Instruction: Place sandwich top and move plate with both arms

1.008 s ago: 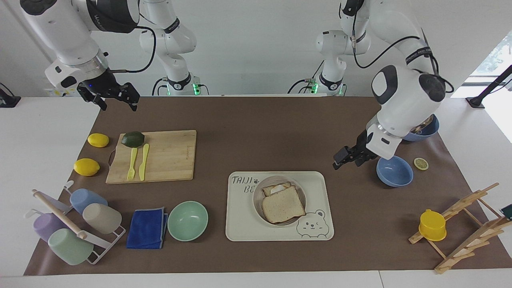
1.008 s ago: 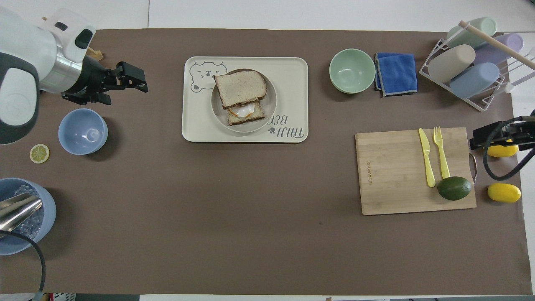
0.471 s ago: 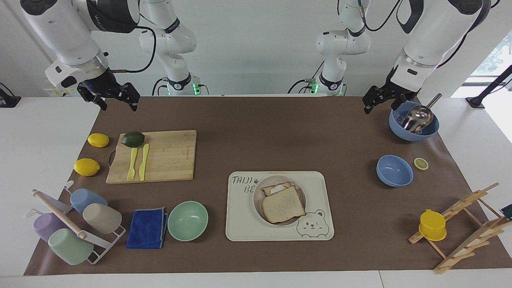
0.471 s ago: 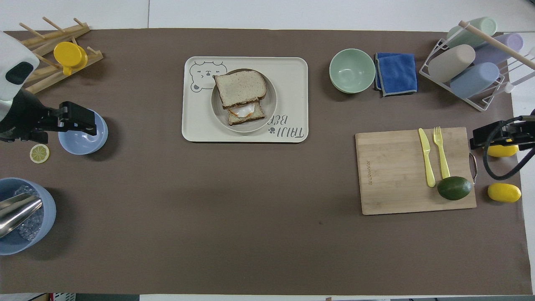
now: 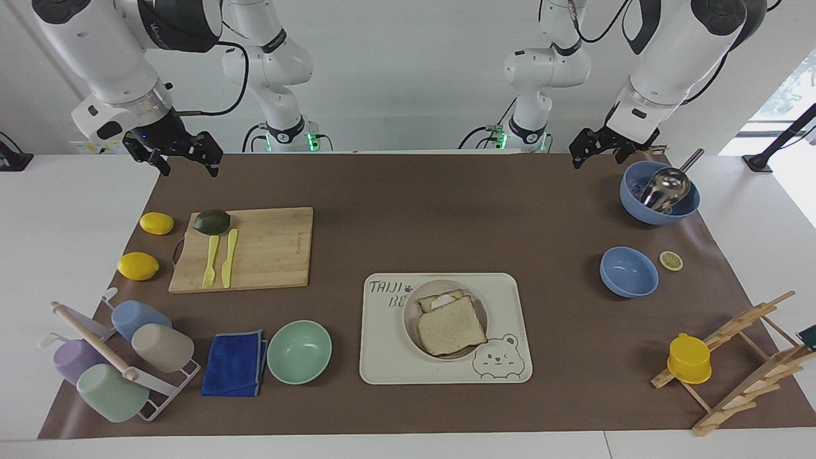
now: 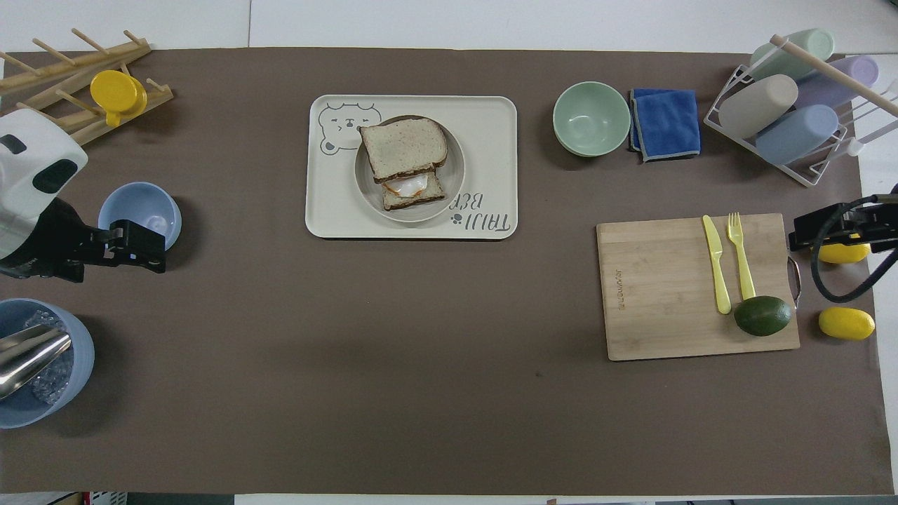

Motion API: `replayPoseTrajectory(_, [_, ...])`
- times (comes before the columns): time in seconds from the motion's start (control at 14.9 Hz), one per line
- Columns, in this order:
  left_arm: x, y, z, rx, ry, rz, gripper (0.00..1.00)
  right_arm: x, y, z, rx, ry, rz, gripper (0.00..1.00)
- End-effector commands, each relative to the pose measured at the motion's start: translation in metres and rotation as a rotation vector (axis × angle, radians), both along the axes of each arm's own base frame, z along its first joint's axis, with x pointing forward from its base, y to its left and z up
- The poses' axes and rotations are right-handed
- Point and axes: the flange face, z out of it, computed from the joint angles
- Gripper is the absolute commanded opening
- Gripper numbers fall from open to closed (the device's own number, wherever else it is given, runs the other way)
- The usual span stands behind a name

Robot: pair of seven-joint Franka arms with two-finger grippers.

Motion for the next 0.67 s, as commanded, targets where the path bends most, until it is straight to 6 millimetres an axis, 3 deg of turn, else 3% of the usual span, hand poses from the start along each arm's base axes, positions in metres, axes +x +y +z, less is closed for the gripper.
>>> replayPoseTrajectory(0.0, [0.0015,-0.0033,0.001,0.011,-0.011,-0.022,1.0,-0.0049,-0.0021,0.0022,0.01,0.009,0.017,1.0])
replayPoseTrajectory(0.61, [0.0032,-0.0116,0.0017,-0.014,-0.017,-0.032,1.0,-0.0049,-0.0021,0.0022,0.01,0.009,0.017,1.0])
